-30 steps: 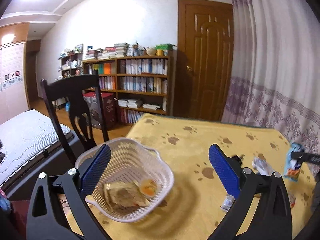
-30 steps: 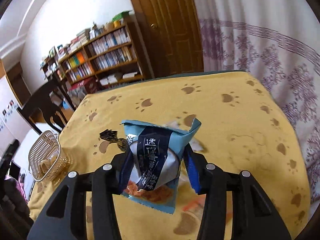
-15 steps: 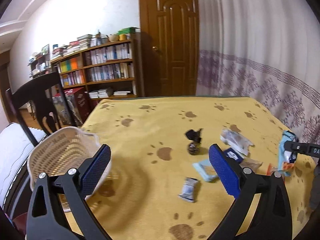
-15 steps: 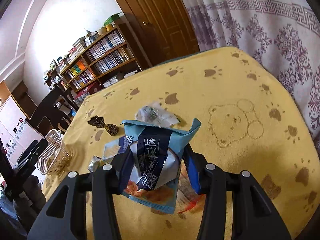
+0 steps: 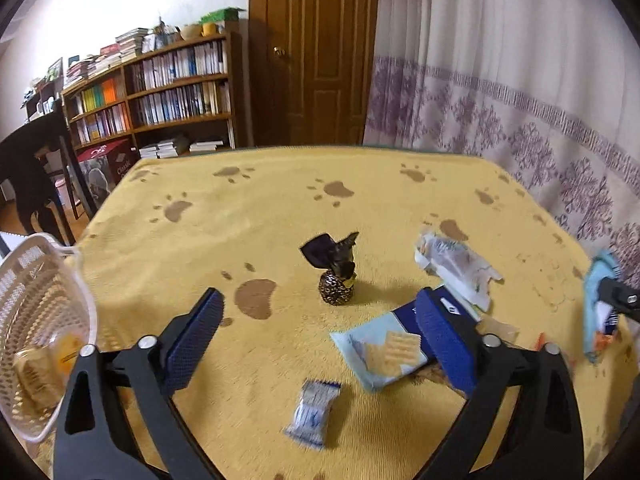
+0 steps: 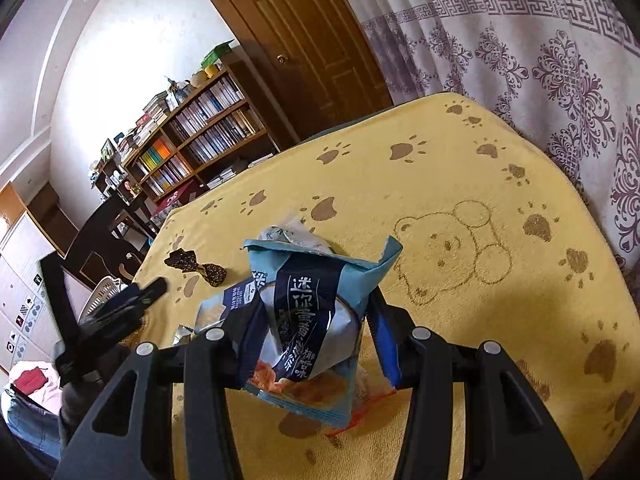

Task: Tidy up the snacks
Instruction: 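Reach the left tool to the dark-wrapped chocolate and grasp it, then carry the chocolate into the white basket with the left tool and release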

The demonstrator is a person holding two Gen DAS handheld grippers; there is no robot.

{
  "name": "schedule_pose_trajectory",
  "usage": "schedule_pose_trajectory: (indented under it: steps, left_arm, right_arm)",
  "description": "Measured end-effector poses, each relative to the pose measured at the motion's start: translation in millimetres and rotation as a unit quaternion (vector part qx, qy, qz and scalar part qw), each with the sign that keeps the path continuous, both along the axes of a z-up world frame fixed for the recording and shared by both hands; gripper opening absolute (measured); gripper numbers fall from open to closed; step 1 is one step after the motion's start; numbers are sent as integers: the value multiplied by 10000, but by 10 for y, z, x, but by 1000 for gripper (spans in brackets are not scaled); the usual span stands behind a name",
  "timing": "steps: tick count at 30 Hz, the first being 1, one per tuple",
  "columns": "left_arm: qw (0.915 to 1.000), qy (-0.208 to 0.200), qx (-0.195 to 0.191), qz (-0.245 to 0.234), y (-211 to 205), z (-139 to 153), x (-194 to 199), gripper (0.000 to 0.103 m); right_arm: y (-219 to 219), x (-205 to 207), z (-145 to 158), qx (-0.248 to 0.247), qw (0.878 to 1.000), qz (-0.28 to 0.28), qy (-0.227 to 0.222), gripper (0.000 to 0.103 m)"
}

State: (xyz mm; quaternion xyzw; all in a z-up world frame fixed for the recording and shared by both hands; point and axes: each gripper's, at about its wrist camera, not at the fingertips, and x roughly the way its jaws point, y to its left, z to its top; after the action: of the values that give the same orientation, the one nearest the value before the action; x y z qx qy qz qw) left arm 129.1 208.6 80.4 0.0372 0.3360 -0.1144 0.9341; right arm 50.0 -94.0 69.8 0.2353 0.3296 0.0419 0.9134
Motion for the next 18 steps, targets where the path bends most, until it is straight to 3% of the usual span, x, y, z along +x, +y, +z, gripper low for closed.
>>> schedule_pose_trajectory:
  steps: [7,10,14,18]
  left_arm:
    - [9988,411,247,-39,-223,-331,424,71]
    - [9980,542,331,24,-273,-428,604,55]
    - [9972,724,168,10,-264,-517,756,30]
    - [9969,789,-22,-28,-228,-545,806,28]
  right_arm:
    - [-53,-17,37,28,10000,-16,-85,48]
    - [-71,-17,41,32,9999,-39,-103,48]
    - [-77,14,5,59,10000,-56,-48,48]
    - [-69,33,-26,67,10000,-60,-3,48]
